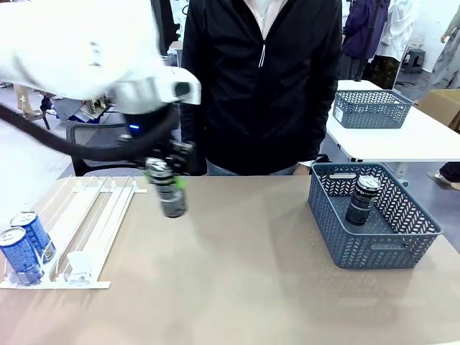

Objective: Retrieve and store the cans from the dispenser.
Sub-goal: Pick up the last remaining can from one row of the Automatic Can Dispenser and place it in the middle of the table.

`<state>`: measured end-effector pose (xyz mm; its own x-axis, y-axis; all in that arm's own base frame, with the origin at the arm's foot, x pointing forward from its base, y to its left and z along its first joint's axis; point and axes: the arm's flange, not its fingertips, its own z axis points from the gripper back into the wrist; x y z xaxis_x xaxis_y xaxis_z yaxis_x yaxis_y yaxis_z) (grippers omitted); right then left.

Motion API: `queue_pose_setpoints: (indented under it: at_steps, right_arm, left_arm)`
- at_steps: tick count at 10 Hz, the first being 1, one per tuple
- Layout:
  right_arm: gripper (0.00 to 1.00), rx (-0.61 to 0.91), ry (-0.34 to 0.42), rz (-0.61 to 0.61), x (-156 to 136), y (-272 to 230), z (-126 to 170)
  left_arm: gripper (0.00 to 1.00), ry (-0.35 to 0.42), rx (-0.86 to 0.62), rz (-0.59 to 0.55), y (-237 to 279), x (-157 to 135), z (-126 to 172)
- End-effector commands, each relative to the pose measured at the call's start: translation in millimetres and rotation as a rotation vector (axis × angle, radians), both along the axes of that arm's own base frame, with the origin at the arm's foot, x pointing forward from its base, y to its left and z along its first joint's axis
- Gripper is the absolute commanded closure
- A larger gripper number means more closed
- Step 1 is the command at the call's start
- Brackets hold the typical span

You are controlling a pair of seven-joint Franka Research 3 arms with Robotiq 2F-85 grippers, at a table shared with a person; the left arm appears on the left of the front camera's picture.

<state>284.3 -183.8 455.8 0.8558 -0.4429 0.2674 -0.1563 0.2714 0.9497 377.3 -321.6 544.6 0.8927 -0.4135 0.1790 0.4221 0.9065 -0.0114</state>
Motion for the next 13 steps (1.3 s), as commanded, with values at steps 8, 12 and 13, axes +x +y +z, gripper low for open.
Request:
queue_pose_setpoints:
  at_steps: [8,12,13]
  right_arm:
    - [0.00,0.019,-0.024,-0.007,3,0,4]
    - [0.00,0.019,-0.024,-0.007,3,0,4]
    - [0.00,0.019,-0.024,-0.007,3,0,4]
  left_arm:
    - [1.00,0.194,0.013,-0.151,-56,56,-129]
    - [1.00,0.197,0.020,-0.169,-56,56,-150]
    - [1.00,0.199,0.025,-0.171,-57,57,-152]
